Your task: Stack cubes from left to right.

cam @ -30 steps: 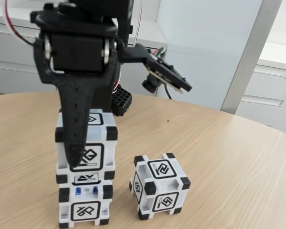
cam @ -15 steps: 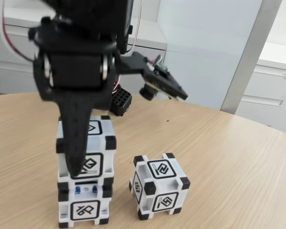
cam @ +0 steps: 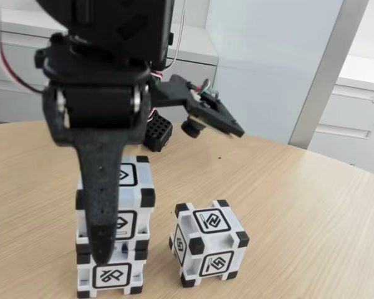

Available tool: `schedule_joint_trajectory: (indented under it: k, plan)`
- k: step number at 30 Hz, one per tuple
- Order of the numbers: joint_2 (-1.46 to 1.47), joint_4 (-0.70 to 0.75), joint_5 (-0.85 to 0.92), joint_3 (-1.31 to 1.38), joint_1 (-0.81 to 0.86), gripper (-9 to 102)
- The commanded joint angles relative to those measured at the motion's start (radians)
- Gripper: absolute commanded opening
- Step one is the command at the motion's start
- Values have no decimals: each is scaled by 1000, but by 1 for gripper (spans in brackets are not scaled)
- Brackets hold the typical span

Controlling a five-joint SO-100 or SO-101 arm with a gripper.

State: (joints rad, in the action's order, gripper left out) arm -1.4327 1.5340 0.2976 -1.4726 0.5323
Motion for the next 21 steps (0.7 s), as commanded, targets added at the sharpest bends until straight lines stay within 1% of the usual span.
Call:
schedule_joint_trajectory:
  k: [1,5,11,13,21]
  plan:
    - [-38,8,-6,28,6,46]
    - [-173,21,-15,26,6,47]
    - [-443,167,12,26,-14,48]
    - [-500,178,-11,26,-23,48]
    - [-515,178,-58,14,-270,47]
